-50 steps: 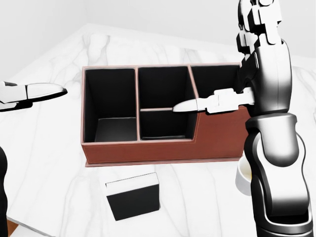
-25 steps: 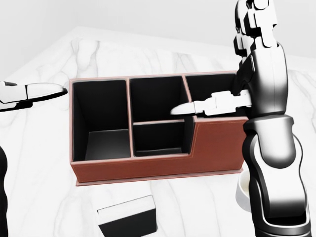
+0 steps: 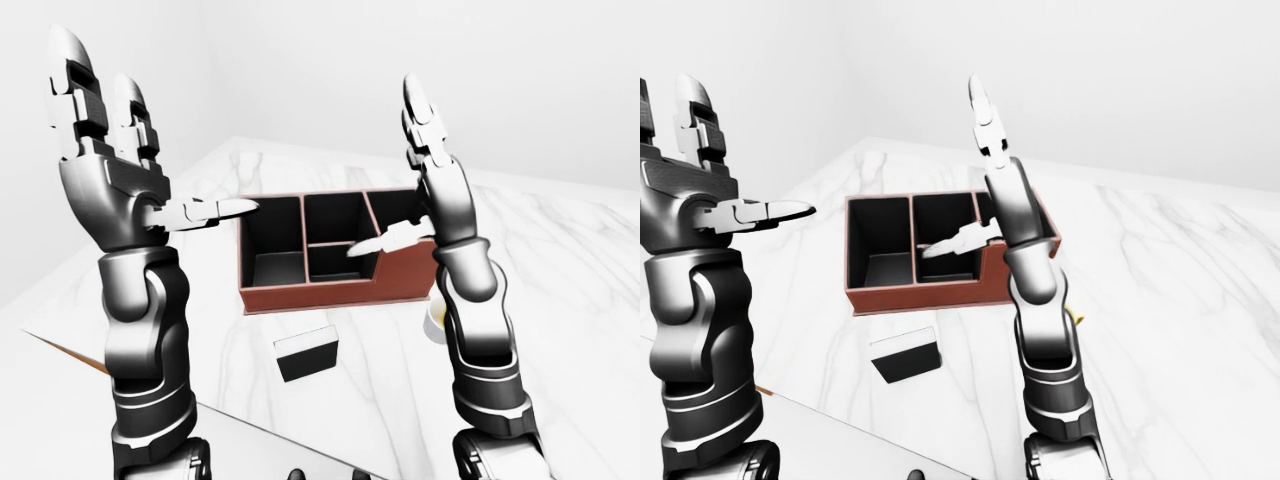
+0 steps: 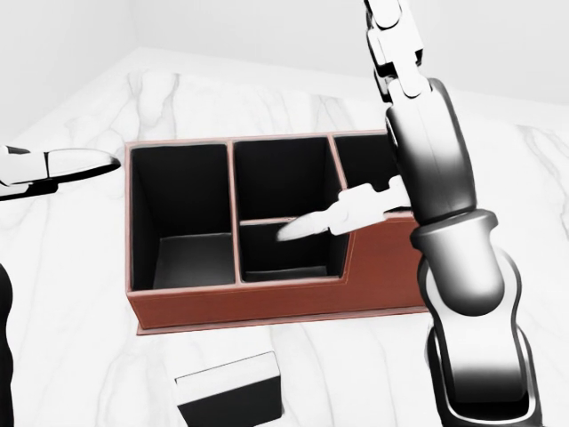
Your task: Pick up the book and place it in the front compartment of the caddy.
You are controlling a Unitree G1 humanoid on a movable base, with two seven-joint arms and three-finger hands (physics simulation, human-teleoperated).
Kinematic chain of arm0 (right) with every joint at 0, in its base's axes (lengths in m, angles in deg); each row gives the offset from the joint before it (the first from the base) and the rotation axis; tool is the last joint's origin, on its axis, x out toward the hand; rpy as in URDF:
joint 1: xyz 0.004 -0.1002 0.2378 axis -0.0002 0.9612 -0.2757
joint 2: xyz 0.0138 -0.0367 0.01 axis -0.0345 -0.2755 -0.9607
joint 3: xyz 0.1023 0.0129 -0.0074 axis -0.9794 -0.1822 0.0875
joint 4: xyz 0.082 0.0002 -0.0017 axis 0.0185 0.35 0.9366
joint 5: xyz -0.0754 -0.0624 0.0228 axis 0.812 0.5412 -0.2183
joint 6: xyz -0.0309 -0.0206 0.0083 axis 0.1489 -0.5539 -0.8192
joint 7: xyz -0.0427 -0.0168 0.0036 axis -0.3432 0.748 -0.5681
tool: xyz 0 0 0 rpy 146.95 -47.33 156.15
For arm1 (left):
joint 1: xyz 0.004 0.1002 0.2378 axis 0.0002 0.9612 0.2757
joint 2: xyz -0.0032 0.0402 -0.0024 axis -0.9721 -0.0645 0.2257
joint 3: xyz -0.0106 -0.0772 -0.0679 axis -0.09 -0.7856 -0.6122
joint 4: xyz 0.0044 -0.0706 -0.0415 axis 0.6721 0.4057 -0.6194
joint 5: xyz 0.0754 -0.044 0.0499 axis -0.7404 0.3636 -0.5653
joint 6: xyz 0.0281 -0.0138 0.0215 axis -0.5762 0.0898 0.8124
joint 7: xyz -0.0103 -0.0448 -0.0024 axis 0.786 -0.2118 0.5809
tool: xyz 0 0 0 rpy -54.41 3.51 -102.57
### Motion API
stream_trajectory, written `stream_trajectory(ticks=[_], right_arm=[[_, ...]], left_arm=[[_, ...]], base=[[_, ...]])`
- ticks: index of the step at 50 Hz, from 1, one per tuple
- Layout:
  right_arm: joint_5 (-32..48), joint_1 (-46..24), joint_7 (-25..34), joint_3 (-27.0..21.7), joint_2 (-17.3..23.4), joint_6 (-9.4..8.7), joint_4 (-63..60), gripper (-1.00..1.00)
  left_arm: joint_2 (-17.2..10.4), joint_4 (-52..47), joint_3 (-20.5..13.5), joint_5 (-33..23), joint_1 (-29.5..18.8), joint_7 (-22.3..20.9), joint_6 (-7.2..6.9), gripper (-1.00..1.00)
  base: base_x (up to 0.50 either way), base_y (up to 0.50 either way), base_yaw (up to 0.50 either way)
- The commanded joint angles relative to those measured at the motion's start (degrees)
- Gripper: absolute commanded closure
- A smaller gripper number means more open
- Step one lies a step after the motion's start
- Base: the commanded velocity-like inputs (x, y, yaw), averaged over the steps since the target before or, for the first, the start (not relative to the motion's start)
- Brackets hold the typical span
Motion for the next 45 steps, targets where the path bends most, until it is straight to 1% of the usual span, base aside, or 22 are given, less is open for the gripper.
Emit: stream_trajectory(ticks=[1, 6, 8, 9, 10, 11, 20, 23, 26, 27, 31, 40, 42, 45], right_arm=[[10.5, 0.9, 6.1, 2.8, -2.0, 0.0, -0.9, -1.0], [15.0, 2.9, 8.8, 4.3, -2.9, 0.0, 0.2, -1.0], [15.5, 2.9, 9.1, 4.1, -3.2, 0.0, 0.3, -1.0], [17.1, 4.3, 10.4, 5.4, -3.2, 0.0, 0.5, -1.0], [17.5, 4.4, 10.8, 5.2, -3.5, 0.0, 0.6, -1.0], [19.5, 5.4, 12.1, 6.3, -3.5, 0.0, 0.7, -1.0], [26.5, 9.6, 18.3, 8.6, -5.9, 0.0, -1.6, -1.0], [28.2, 10.8, 20.6, 9.3, -6.3, 0.0, -2.6, -1.0], [28.4, 10.8, 20.8, 9.2, -6.5, 0.0, -2.6, -1.0], [30.1, 12.4, 23.7, 10.8, -6.5, 0.0, -4.0, -1.0], [32.6, 14.2, 26.8, 12.2, -7.3, 0.0, -4.6, -1.0], [35.3, 16.0, 29.3, 12.9, -8.2, 0.0, -3.8, -1.0], [36.5, 16.7, 31.1, 14.0, -8.2, 0.0, -4.1, -1.0], [37.8, 17.5, 31.7, 15.0, -8.5, 0.0, -4.3, -1.0]], left_arm=[[-0.3, 0.0, -0.3, 0.3, -0.2, 0.1, 0.0, -1.0], [-0.2, 0.0, -0.1, 0.2, 0.0, 0.1, 0.0, -1.0], [-0.2, 0.0, -0.1, 0.1, 0.0, 0.1, 0.0, -1.0], [-0.2, -0.1, -0.2, 0.2, 0.0, 0.1, 0.0, -1.0], [-0.2, -0.1, -0.2, 0.2, 0.0, 0.1, 0.0, -1.0], [-0.3, -0.2, -0.3, 0.3, 0.0, 0.2, 0.0, -1.0], [-0.3, -0.1, -0.3, 0.2, 0.1, 0.1, 0.0, -1.0], [-0.3, -0.4, -0.3, 0.3, 0.1, 0.2, 0.0, -1.0], [-0.3, -0.4, -0.3, 0.3, 0.1, 0.2, 0.0, -1.0], [-0.3, -0.3, -0.3, 0.3, 0.1, 0.1, 0.0, -1.0], [-0.3, -0.2, -0.3, 0.3, 0.1, 0.1, 0.0, -1.0], [-0.2, -0.8, -0.2, 0.3, 0.1, 0.3, 0.0, -1.0], [-0.2, 0.2, -0.2, 0.2, -0.1, 0.0, 0.0, -1.0], [-0.2, 0.3, -0.1, 0.1, -0.1, 0.0, 0.0, -1.0]], base=[[0.0, 0.0, 0.0], [0.0, 0.0, 0.0], [0.0, 0.0, 0.0], [0.0, 0.0, 0.0], [0.0, 0.0, 0.0], [0.0, 0.0, 0.0], [0.0, 0.0, 0.0], [0.0, 0.0, 0.0], [0.0, 0.0, 0.0], [0.0, 0.0, 0.0], [0.0, 0.0, 0.0], [0.0, 0.0, 0.0], [0.0, 0.0, 0.0], [0.0, 0.0, 0.0]])
